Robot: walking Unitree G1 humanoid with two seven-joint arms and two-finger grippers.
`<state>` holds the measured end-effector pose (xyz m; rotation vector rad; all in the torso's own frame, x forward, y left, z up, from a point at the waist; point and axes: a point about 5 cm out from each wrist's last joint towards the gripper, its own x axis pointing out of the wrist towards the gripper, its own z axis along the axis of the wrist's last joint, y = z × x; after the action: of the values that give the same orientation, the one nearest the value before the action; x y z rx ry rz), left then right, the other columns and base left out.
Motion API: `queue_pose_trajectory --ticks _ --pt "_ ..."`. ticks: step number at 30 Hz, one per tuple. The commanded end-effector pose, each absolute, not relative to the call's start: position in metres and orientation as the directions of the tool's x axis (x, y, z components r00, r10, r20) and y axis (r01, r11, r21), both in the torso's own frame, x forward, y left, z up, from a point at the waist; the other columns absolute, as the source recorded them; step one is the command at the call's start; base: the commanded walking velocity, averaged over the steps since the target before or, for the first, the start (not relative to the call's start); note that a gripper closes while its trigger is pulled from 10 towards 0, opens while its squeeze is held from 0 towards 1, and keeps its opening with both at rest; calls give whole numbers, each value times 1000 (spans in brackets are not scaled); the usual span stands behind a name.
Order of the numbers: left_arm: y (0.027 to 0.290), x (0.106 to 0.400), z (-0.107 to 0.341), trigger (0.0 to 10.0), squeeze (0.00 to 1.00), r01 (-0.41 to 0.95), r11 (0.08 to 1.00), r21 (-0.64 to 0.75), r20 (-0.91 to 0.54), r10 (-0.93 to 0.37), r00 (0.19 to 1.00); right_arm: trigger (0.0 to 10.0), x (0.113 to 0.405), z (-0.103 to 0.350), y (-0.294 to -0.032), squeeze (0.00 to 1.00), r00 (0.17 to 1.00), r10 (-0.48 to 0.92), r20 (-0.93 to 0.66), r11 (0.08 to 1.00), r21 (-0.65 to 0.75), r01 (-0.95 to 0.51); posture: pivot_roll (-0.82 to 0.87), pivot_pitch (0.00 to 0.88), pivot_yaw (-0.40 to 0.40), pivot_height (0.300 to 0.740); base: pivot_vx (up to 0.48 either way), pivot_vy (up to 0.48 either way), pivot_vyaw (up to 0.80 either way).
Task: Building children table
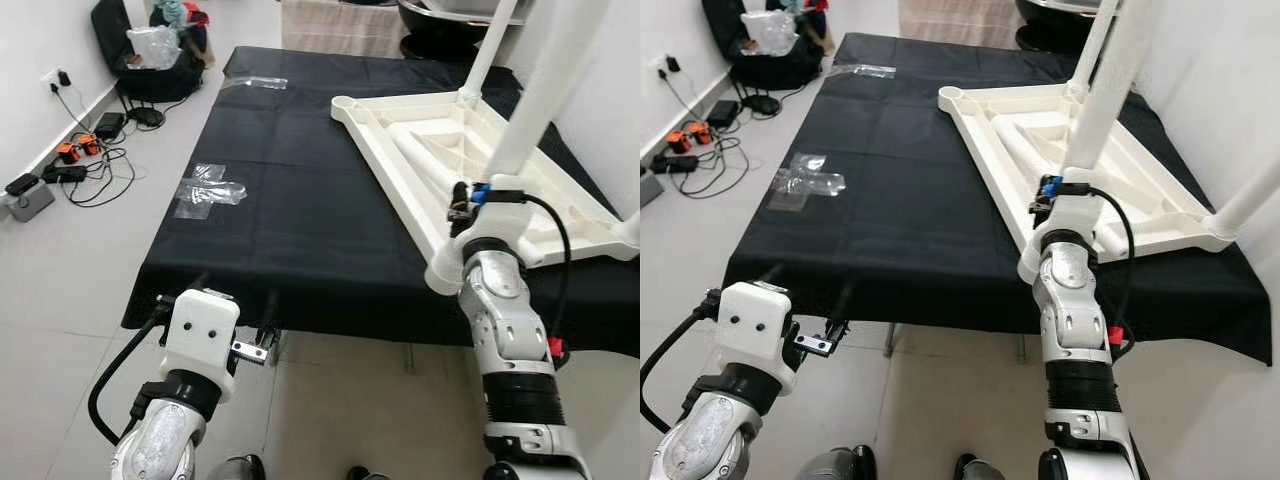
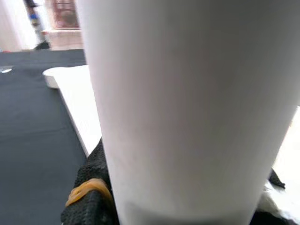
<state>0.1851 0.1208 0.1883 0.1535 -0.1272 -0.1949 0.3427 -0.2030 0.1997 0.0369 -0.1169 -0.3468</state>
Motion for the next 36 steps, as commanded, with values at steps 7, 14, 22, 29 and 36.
queue_pose_trajectory --ticks 7,14,22,29,36 --pt "121 185 185 10000 0 188 968 169 90 -205 975 10000 337 176 -222 0 853 -520 -35 851 64 521 93 215 -64 740 0 0 0" --pt "121 185 185 10000 0 190 967 169 90 -207 974 10000 333 173 -222 0 782 -619 -78 773 115 624 92 217 -62 740 0 0 0" --pt "121 186 184 10000 0 189 968 168 90 -206 974 10000 332 166 -220 0 697 -697 -165 682 147 717 93 217 -62 740 0 0 0" --pt "121 186 184 10000 0 188 968 167 91 -205 975 10000 335 171 -218 0 638 -750 -176 628 113 770 92 219 -64 740 0 0 0" --pt "121 186 184 10000 0 188 968 168 91 -205 975 10000 333 178 -212 0 488 -854 -182 492 23 870 92 219 -63 740 0 0 0"
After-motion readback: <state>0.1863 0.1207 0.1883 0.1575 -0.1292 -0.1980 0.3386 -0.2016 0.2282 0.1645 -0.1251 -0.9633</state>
